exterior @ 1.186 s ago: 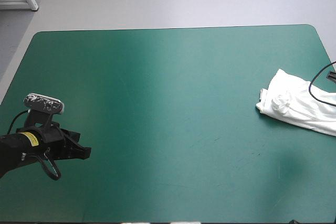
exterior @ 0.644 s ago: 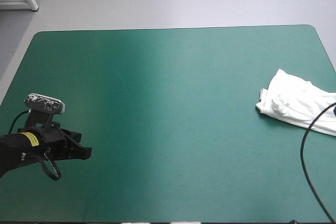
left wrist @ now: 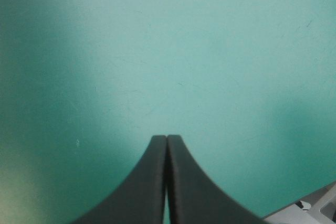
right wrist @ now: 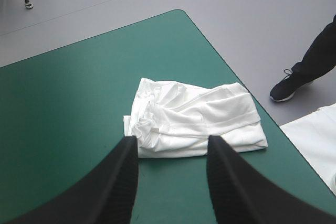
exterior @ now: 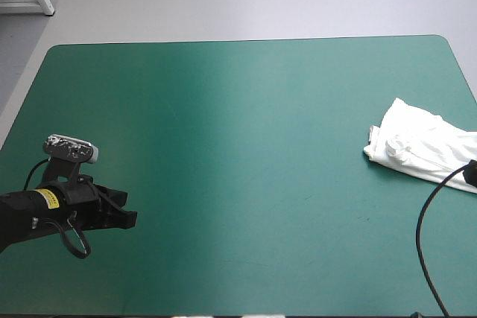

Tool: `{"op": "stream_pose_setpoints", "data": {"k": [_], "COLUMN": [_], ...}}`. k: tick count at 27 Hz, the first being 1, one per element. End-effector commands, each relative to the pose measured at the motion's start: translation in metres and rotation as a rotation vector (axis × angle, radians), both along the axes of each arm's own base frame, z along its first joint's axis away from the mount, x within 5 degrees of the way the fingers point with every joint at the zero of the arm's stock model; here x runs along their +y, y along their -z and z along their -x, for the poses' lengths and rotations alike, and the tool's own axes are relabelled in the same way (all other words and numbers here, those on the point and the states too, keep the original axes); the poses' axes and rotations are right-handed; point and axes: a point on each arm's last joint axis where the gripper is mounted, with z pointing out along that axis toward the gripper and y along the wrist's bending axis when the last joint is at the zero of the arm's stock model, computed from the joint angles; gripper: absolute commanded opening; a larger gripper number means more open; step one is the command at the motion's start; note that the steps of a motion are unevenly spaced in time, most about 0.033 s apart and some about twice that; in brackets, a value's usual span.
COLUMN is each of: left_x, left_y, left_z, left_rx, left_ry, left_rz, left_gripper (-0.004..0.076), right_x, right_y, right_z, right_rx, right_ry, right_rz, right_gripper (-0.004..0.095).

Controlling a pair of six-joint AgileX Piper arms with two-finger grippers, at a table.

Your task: Fold the cloth

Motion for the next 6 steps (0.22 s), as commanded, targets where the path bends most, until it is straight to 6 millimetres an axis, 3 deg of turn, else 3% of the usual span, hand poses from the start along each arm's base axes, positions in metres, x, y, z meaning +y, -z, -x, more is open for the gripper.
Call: {"op": "stream_pose_setpoints", "data": {"k": [1, 6], "left_x": [-0.0018, -0.0018], "left_y": [-0.0081, -0.0081], "left_z": [0.0021, 0.0021], "left_rx": [-0.027, -0.027], "left_ry": [0.009, 0.009], "left_rz": [0.032, 0.032], "left_gripper": [-0.0009, -0.0009], "right_x": [0.0003, 0.0010], "right_y": [-0.0077, -0.0078], "right_z": [-0.0007, -0.0009], "right_rx": [-0.044, -0.046], "right_ry": [-0.003, -0.010], "right_rz": [0.019, 0.013], "right_gripper": [0.0398, 0.0398]}}
